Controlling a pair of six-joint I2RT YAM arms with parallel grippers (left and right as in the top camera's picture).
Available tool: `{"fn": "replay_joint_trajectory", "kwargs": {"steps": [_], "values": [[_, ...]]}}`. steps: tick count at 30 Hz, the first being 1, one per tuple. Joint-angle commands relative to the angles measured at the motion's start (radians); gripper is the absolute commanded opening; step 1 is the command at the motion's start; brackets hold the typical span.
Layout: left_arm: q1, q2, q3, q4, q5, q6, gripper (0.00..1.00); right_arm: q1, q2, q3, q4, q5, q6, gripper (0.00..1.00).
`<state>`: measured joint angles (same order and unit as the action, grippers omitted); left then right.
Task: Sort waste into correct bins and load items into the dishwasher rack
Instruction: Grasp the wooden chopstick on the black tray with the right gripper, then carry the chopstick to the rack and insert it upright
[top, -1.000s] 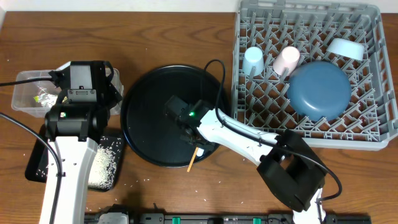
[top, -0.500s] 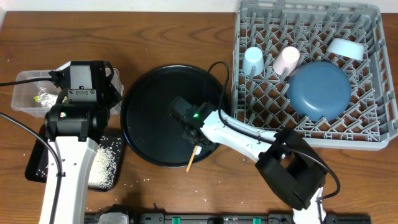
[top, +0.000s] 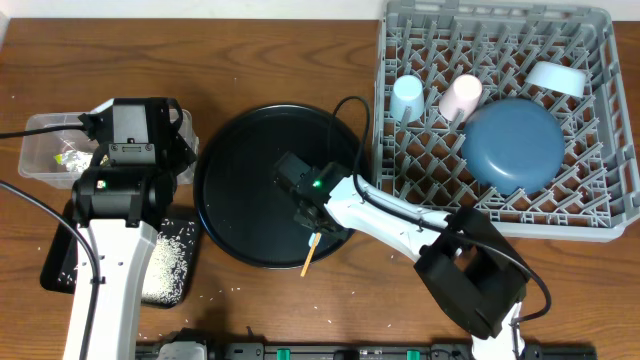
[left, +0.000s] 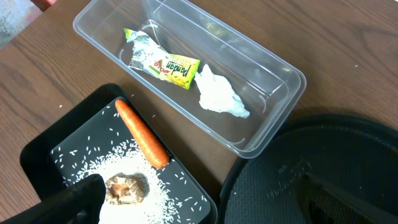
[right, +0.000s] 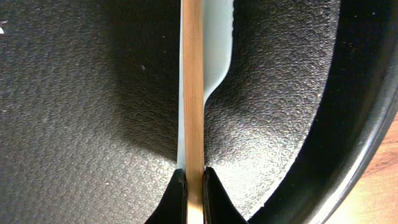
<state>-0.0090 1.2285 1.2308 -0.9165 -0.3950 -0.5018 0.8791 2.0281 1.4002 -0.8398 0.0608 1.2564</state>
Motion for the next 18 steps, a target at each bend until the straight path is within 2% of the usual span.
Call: {"fn": "replay_joint_trajectory", "kwargs": {"steps": [1,11,18], "values": [[0.004,0.0,0.001,-0.003,-0.006,-0.016,0.98,-0.01,0.018,-0.012,-0.013,0.014,-0.03,0.01],[0.004,0.0,0.001,-0.003,-0.006,-0.016,0.98,-0.025,-0.036,-0.003,-0.028,0.017,-0.135,0.01],[0.004,0.0,0.001,-0.003,-0.006,-0.016,0.98,-0.047,-0.149,0.042,-0.045,0.017,-0.371,0.01]]}}
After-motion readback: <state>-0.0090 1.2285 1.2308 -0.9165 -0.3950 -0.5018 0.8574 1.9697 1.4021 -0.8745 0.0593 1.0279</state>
